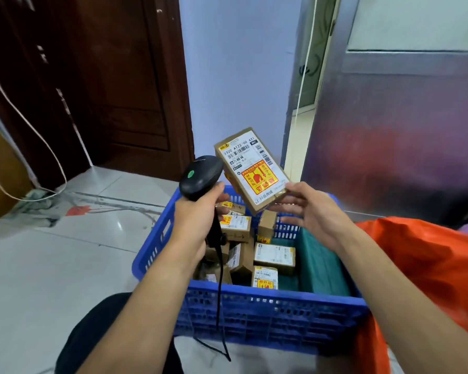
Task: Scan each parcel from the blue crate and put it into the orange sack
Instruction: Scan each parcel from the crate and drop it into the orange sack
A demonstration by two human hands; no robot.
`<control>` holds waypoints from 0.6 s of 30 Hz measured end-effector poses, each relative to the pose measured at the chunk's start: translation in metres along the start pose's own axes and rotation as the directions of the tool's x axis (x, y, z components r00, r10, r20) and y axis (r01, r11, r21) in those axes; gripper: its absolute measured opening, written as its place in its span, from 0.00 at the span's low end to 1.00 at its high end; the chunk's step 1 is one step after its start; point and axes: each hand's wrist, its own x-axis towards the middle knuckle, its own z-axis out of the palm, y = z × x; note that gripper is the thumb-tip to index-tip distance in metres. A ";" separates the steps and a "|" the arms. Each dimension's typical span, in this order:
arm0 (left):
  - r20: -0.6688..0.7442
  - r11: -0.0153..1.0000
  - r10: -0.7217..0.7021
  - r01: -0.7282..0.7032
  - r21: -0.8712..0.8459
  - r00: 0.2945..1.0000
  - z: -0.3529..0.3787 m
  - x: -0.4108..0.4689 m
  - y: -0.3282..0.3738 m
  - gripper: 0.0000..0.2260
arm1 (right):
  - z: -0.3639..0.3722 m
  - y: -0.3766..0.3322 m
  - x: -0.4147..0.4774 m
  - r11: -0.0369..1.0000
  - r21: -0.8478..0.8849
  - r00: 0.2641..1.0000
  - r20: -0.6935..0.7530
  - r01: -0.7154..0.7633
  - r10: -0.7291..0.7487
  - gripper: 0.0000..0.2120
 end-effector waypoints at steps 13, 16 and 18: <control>0.010 0.995 -0.027 0.028 -0.096 1.000 0.015 -0.005 0.006 0.15 | -0.018 -0.009 -0.011 0.999 -0.043 0.985 0.167 -0.025 0.032 0.15; 0.025 0.988 -0.056 0.059 -0.146 0.998 0.017 -0.007 -0.003 0.17 | -0.020 -0.007 -0.014 0.998 -0.040 0.973 0.224 -0.047 0.055 0.18; 0.043 0.982 -0.082 0.088 -0.170 0.996 0.020 -0.007 -0.012 0.20 | -0.018 -0.003 -0.015 0.996 -0.025 0.967 0.237 -0.091 0.094 0.19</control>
